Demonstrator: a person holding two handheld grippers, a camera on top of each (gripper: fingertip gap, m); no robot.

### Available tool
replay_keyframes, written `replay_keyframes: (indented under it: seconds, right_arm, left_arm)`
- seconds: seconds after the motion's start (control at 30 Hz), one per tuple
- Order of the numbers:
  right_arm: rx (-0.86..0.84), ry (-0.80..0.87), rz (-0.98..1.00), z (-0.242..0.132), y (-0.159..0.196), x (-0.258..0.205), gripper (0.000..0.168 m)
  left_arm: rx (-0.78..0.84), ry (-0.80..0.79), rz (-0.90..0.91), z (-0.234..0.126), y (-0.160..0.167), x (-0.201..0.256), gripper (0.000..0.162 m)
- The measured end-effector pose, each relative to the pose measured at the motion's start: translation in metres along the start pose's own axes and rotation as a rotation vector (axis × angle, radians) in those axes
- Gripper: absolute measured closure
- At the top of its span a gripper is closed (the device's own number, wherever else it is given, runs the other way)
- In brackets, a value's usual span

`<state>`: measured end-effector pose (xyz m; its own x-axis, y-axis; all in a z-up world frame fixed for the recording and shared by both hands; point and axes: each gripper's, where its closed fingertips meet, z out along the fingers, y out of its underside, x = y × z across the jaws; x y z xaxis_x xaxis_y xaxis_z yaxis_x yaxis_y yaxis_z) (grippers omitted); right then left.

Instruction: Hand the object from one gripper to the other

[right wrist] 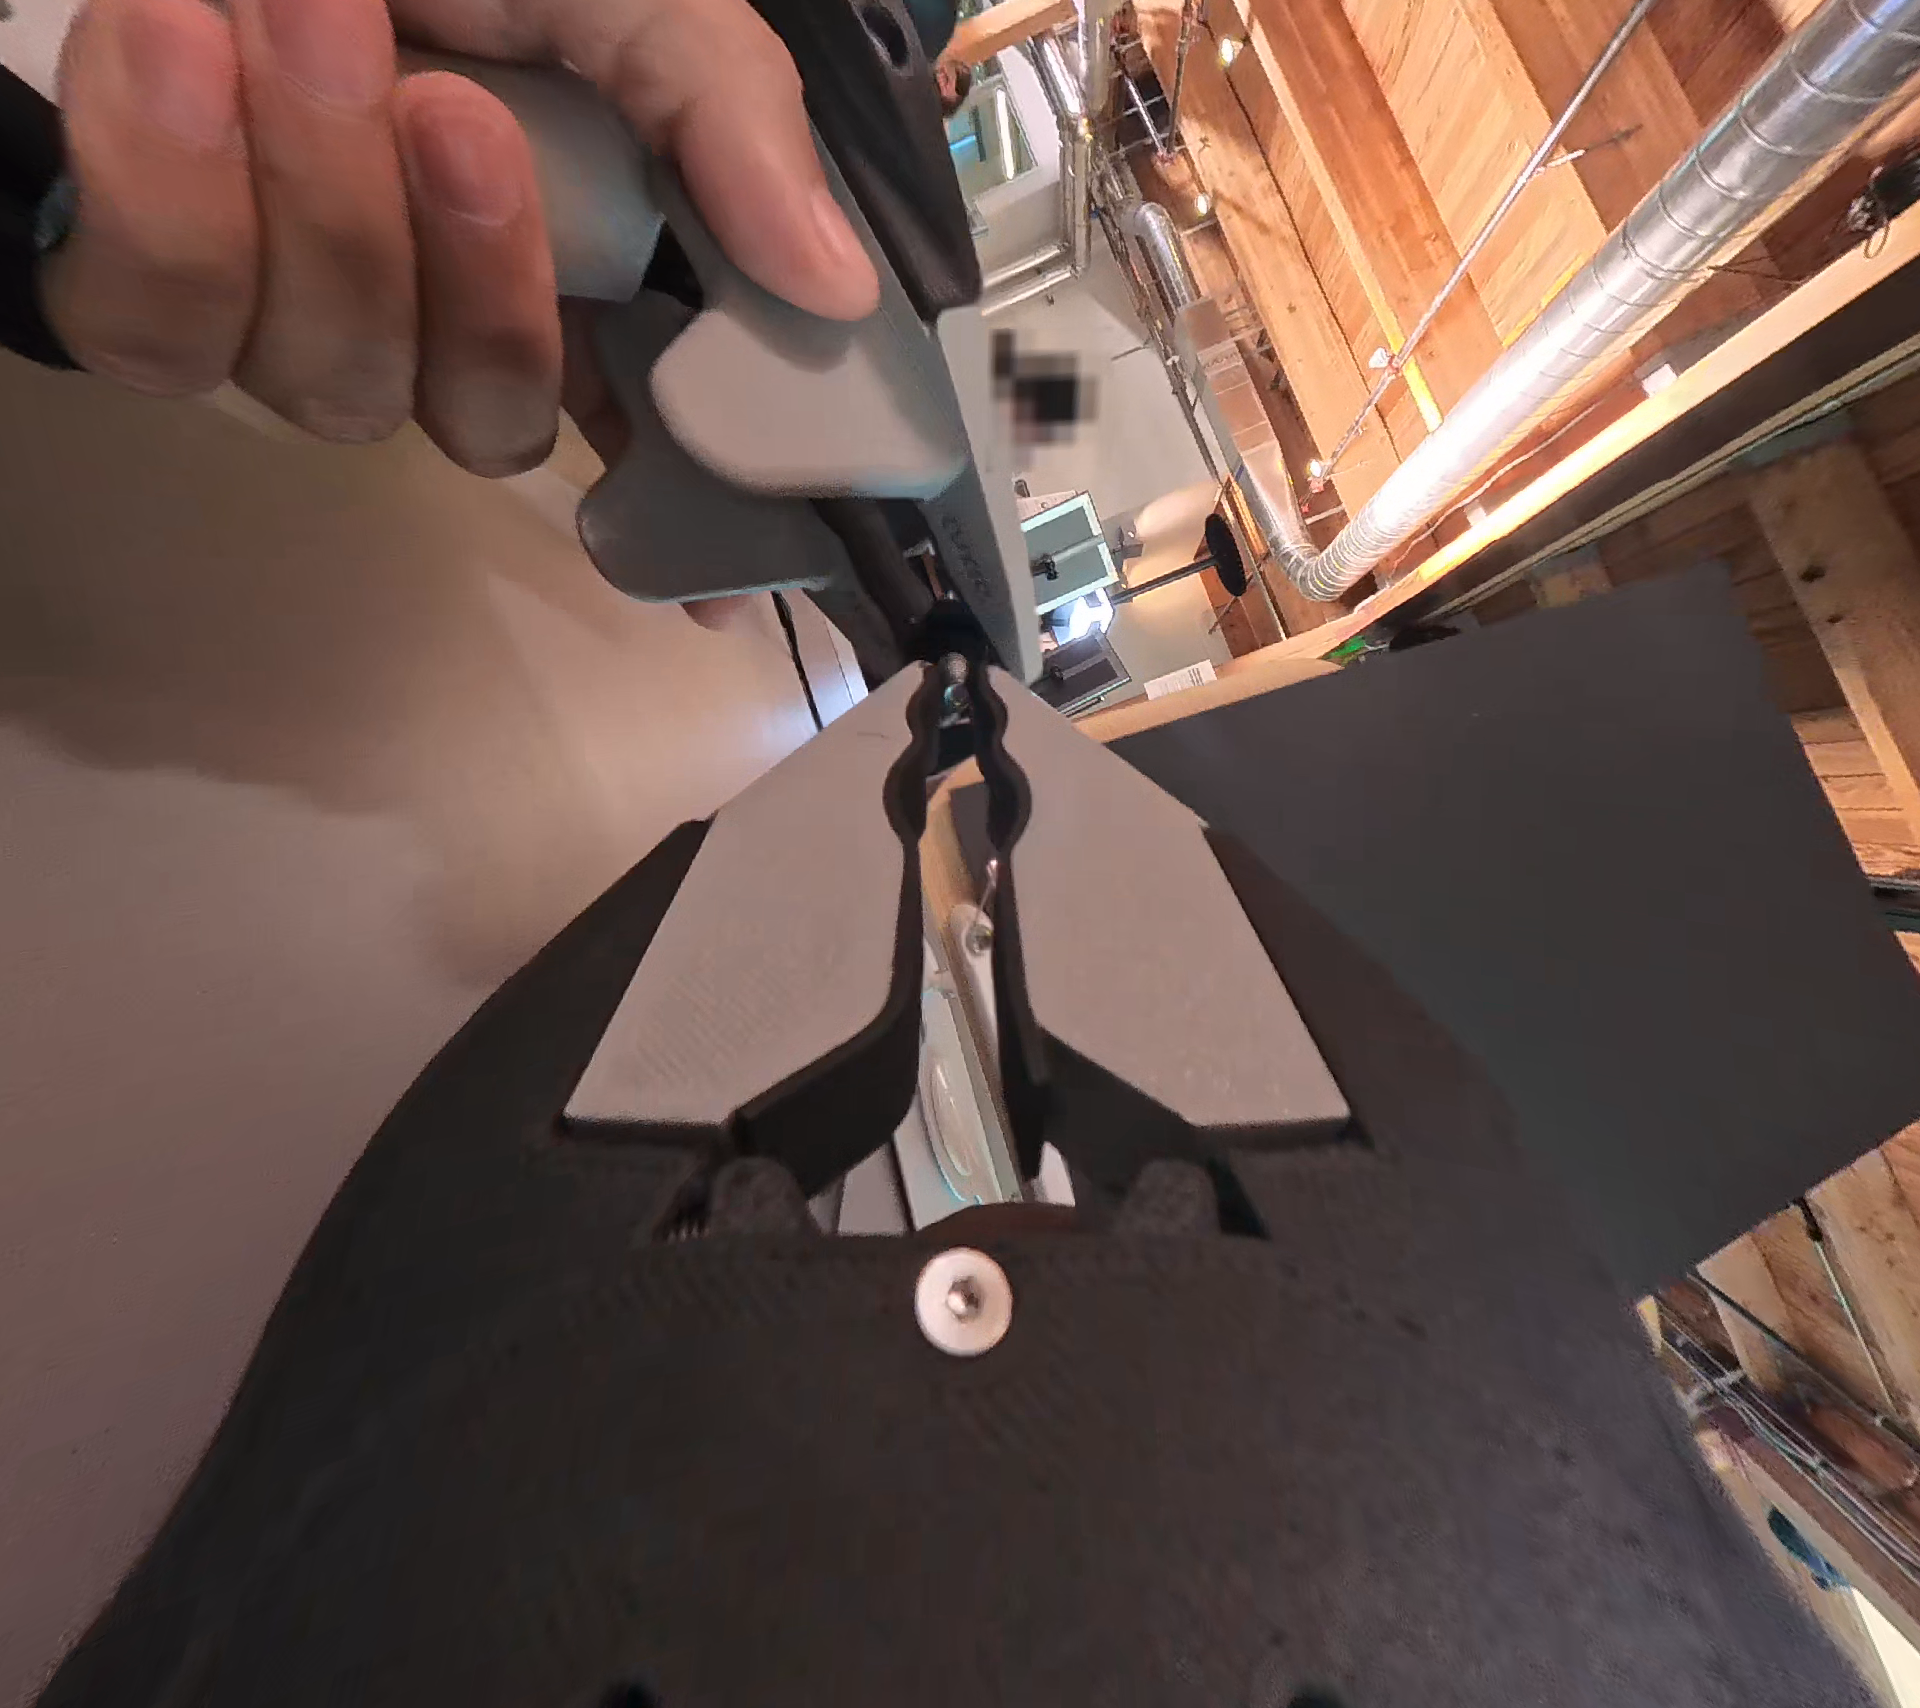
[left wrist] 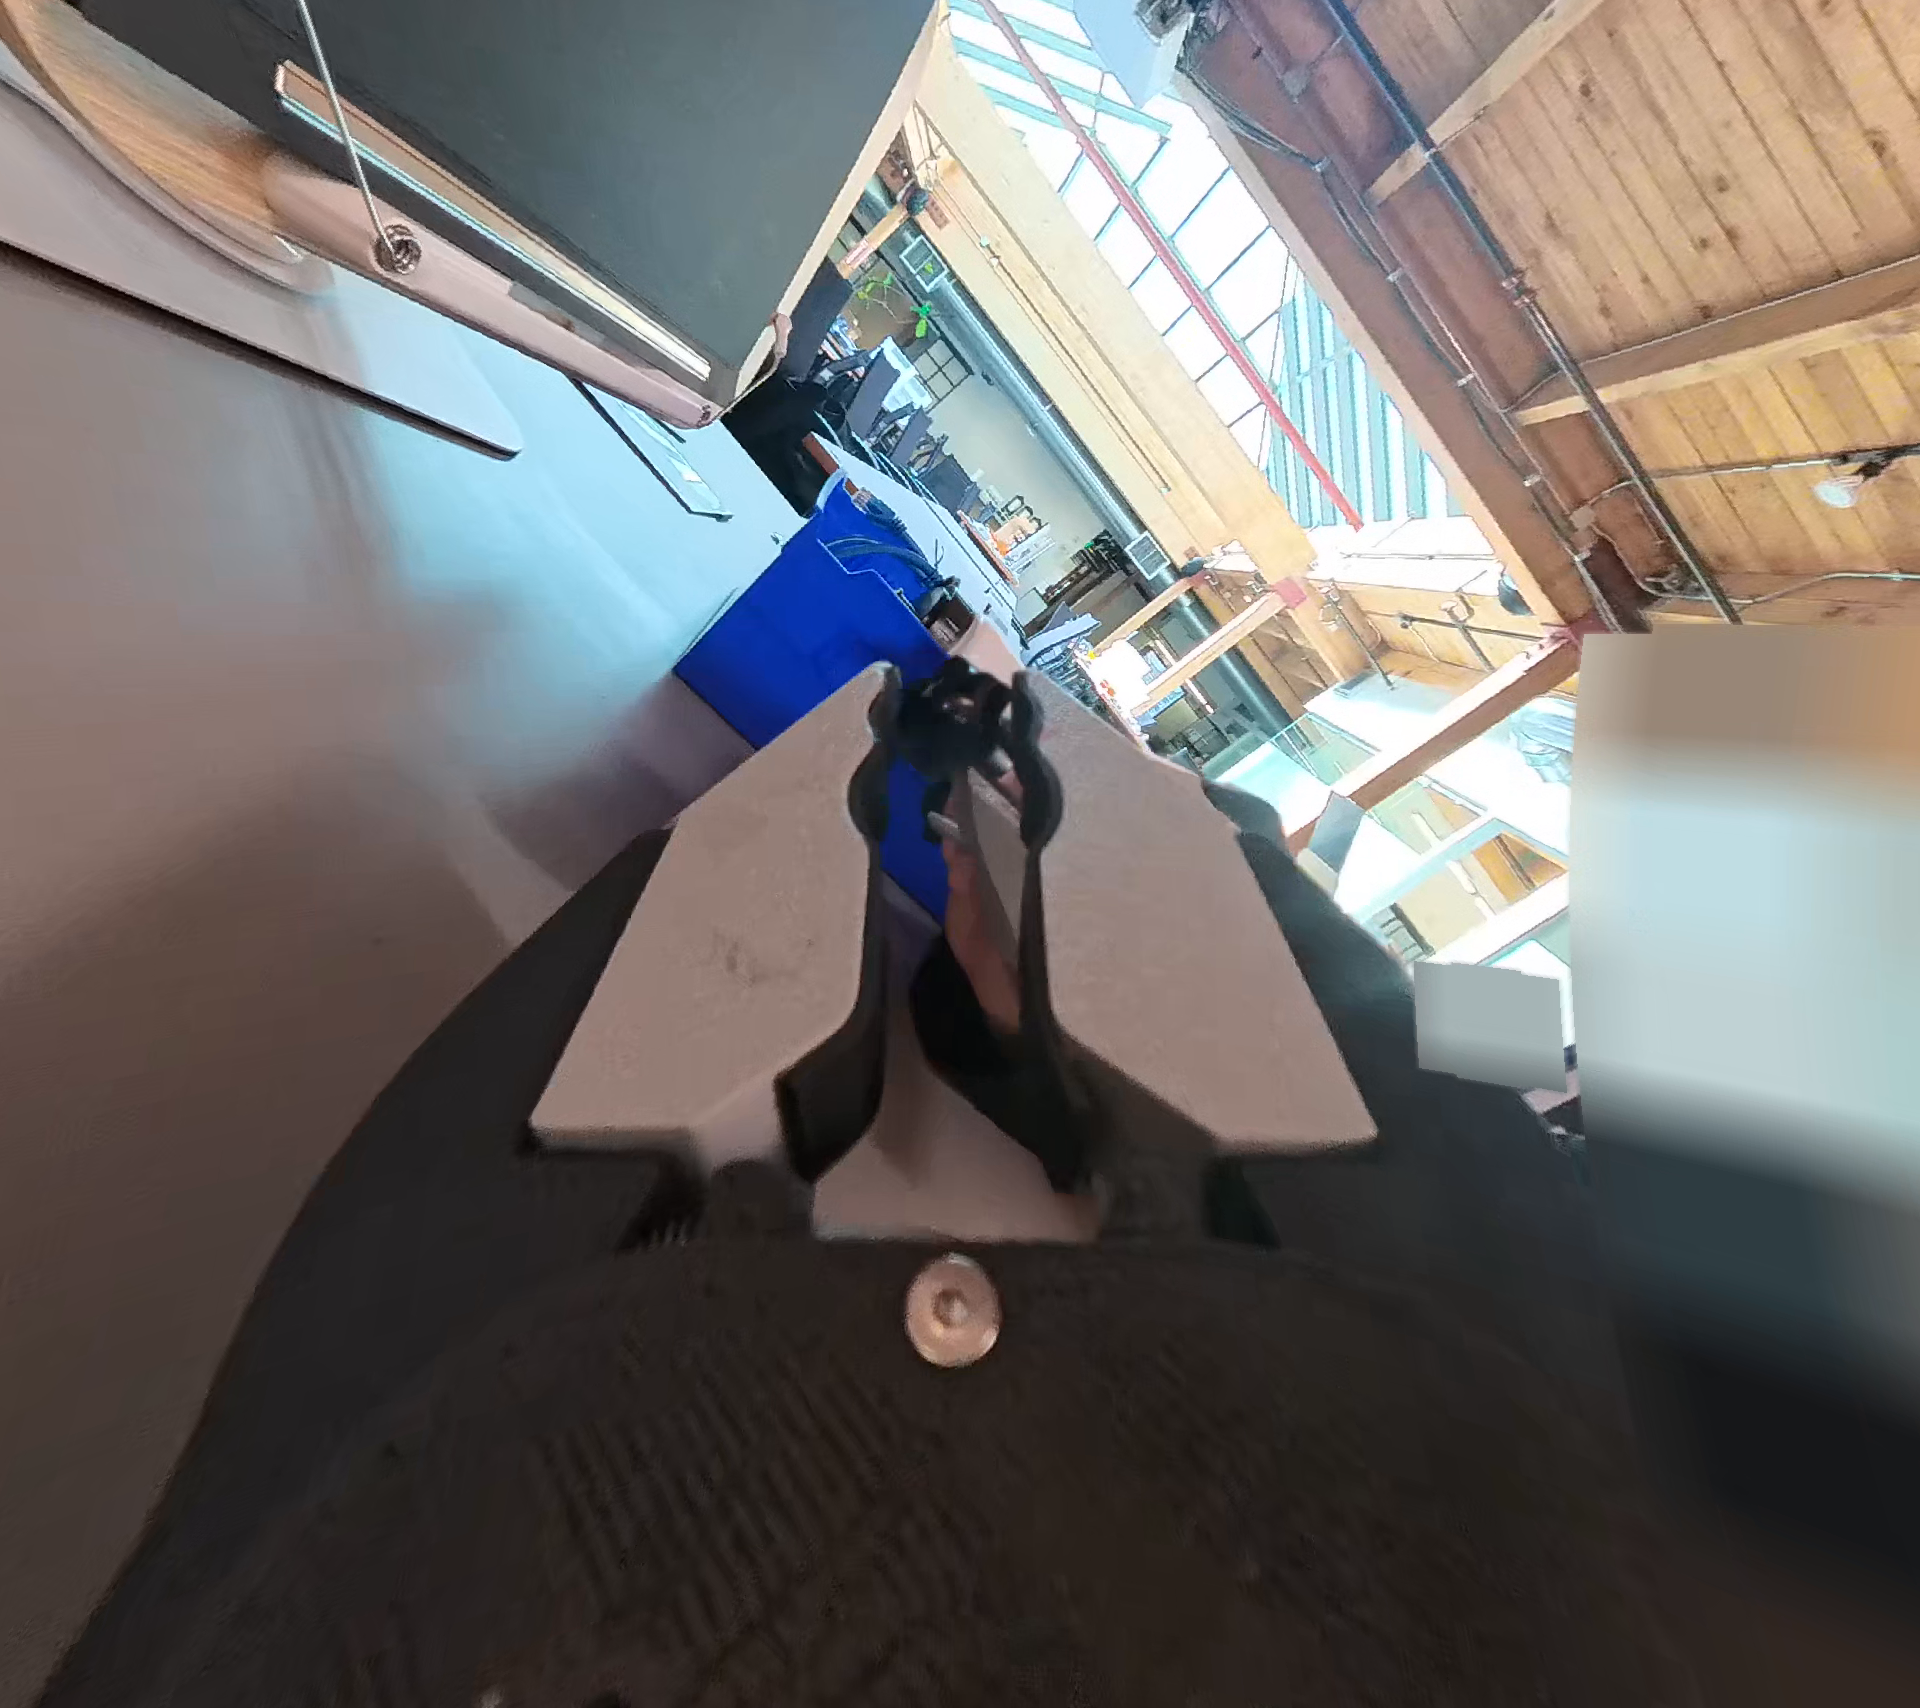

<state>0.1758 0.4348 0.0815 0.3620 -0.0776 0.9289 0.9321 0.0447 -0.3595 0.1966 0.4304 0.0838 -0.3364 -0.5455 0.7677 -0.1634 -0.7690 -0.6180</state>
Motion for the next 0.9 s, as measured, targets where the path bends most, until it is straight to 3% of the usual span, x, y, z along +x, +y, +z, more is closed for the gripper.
replay_keyframes:
  seconds: [0.27, 0.67, 0.83, 0.9]
  right_arm:
    - [-0.033, 0.028, 0.005, 0.002, 0.007, 0.004, 0.165]
    - [-0.038, 0.03, -0.024, 0.004, 0.007, 0.001, 0.165]
    - [-0.026, 0.006, -0.045, 0.004, 0.003, -0.006, 0.165]
    - [-0.031, 0.005, -0.055, 0.005, 0.003, -0.008, 0.165]
  left_arm:
    - [0.005, -0.014, -0.053, 0.002, 0.001, -0.007, 0.128]
    - [0.019, -0.015, -0.088, 0.0, -0.002, -0.011, 0.123]
    - [0.025, -0.009, -0.066, -0.001, -0.002, -0.009, 0.147]
    - [0.025, -0.024, -0.047, -0.002, -0.003, -0.01, 0.148]
